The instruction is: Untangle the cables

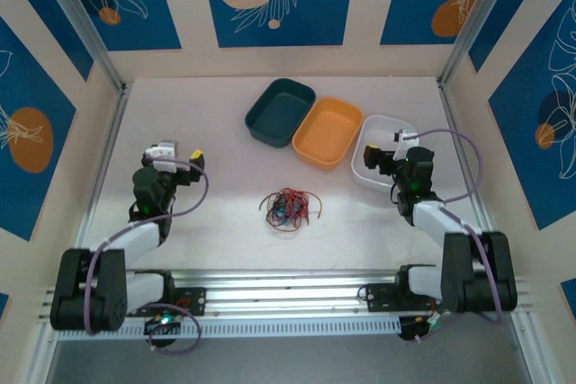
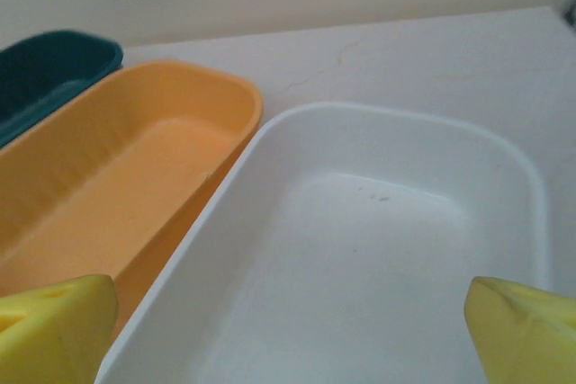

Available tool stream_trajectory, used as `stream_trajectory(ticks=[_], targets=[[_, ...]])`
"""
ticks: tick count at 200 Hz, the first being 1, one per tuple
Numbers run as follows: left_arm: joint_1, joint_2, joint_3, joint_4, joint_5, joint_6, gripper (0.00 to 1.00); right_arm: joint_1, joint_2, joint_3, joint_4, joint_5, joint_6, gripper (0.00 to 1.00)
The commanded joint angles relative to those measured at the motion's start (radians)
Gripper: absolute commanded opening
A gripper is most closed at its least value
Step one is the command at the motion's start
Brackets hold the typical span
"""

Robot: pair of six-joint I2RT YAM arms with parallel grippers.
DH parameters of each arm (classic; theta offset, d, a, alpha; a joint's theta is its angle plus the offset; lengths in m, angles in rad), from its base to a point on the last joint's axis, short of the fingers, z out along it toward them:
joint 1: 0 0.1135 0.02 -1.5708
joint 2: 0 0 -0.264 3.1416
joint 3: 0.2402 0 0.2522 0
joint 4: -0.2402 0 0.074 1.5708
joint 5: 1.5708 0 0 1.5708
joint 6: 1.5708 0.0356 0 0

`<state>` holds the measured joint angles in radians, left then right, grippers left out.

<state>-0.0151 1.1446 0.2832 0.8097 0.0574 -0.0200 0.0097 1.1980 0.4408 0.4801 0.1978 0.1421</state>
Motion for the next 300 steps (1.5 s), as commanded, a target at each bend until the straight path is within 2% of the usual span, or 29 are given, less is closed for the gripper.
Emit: stream_trajectory(ticks=[1,30,45,63,83,91,101,121,144,180,217,241,269,300], targets=[[0.001,-0.099,0.034,-0.164,-0.015,-0.108,1.00,0.029,-0.133,0.085,-0.279,0.135,0.065,0.99],[-0.034,-0.183,0.079,-0.312,0.039,-0.215,1.00,0.097,-0.268,0.179,-0.564,0.189,0.175,0.99],[-0.087,-0.202,0.088,-0.353,0.032,-0.266,1.00,0.139,-0.301,0.217,-0.672,0.171,0.222,0.99],[-0.174,-0.191,0.097,-0.394,0.032,-0.320,1.00,0.246,-0.310,0.249,-0.767,0.173,0.256,0.99],[-0.324,-0.150,0.129,-0.480,-0.018,-0.337,1.00,0.393,-0.283,0.280,-0.844,0.216,0.291,0.99],[-0.381,-0.126,0.144,-0.510,-0.025,-0.338,1.00,0.438,-0.261,0.293,-0.872,0.205,0.314,1.00],[-0.440,-0.094,0.161,-0.543,-0.026,-0.350,1.00,0.486,-0.230,0.309,-0.899,0.176,0.343,0.96],[-0.517,-0.031,0.175,-0.562,-0.011,-0.398,1.00,0.562,-0.170,0.321,-0.907,0.087,0.383,0.88],[-0.576,0.038,0.177,-0.548,0.007,-0.413,1.00,0.635,-0.090,0.330,-0.894,0.027,0.387,0.85],[-0.641,0.177,0.221,-0.528,0.081,-0.381,1.00,0.655,0.050,0.366,-0.902,-0.031,0.362,0.79],[-0.666,0.335,0.266,-0.452,0.167,-0.400,0.99,0.655,0.165,0.408,-0.900,-0.063,0.340,0.72],[-0.671,0.411,0.286,-0.401,0.203,-0.421,0.88,0.654,0.218,0.434,-0.897,-0.046,0.327,0.70],[-0.671,0.460,0.300,-0.382,0.185,-0.432,0.74,0.643,0.258,0.460,-0.893,-0.006,0.309,0.68],[-0.672,0.483,0.317,-0.391,0.149,-0.437,0.60,0.613,0.307,0.475,-0.858,-0.055,0.292,0.67]])
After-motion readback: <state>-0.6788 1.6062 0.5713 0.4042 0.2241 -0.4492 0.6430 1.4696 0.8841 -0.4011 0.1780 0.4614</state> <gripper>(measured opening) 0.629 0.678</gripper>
